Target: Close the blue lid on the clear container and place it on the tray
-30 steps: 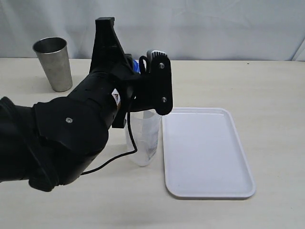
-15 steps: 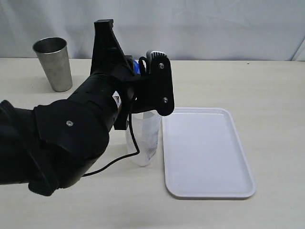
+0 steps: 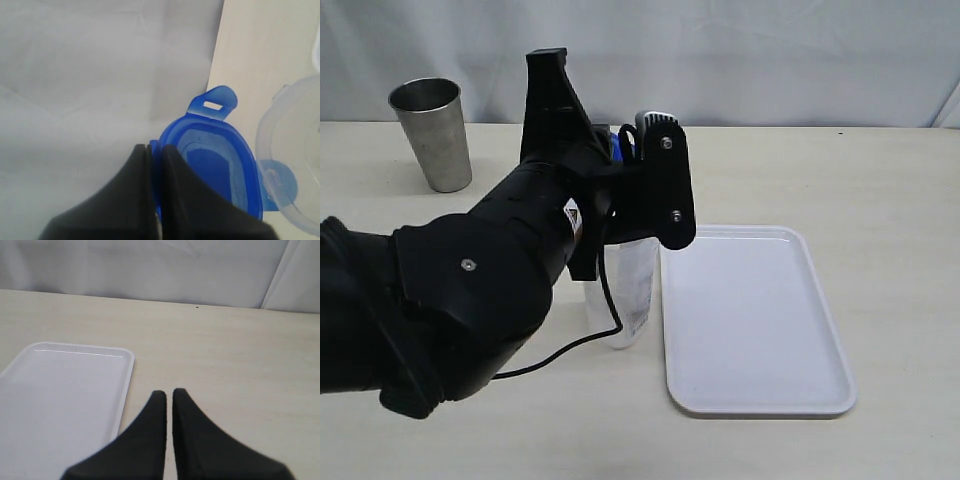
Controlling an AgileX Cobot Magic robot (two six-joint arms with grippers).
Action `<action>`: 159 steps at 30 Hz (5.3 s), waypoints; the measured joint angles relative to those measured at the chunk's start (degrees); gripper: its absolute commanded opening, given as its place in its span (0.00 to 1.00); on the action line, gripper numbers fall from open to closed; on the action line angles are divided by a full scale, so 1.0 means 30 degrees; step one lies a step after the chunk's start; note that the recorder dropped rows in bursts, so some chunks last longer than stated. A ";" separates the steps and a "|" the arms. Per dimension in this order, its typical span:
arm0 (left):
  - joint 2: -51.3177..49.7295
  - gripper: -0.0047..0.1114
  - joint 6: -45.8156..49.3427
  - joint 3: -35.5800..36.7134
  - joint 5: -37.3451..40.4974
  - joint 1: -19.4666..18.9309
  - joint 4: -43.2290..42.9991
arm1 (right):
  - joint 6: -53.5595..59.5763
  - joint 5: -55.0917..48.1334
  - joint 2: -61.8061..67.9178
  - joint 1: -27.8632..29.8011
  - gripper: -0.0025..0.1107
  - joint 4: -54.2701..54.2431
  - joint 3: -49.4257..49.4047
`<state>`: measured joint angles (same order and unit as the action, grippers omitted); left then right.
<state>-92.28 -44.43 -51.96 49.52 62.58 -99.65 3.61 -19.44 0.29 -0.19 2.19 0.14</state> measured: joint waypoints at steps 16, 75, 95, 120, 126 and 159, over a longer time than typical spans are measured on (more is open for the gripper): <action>0.0000 0.04 -0.0031 0.0000 -0.0938 -0.0136 -0.0033 | 0.0000 0.0000 0.0000 0.0000 0.06 0.0000 0.0000; 0.0000 0.04 0.0363 -0.1291 -0.1902 -0.0165 -0.0033 | 0.0000 0.0000 0.0000 0.0000 0.06 0.0000 0.0000; 0.0000 0.04 0.0406 -0.0480 -0.2034 -0.0136 -0.0033 | 0.0000 0.0000 0.0000 0.0000 0.06 -0.0035 0.0000; 0.0000 0.04 0.0788 -0.1267 -0.2034 -0.0136 -0.0070 | 0.0000 0.0000 0.0000 0.0000 0.06 -0.0035 0.0000; 0.0000 0.04 0.0912 -0.1300 -0.1616 0.0817 -0.0070 | 0.0000 0.0000 0.0000 0.0000 0.06 -0.0035 0.0000; 0.0000 0.04 0.1328 -0.0110 -0.1348 0.1126 -0.0071 | 0.0000 0.0000 0.0000 0.0000 0.06 -0.0035 0.0000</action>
<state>-92.28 -40.45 -52.29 45.47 65.96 -99.87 3.61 -19.44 0.29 -0.19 2.08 0.14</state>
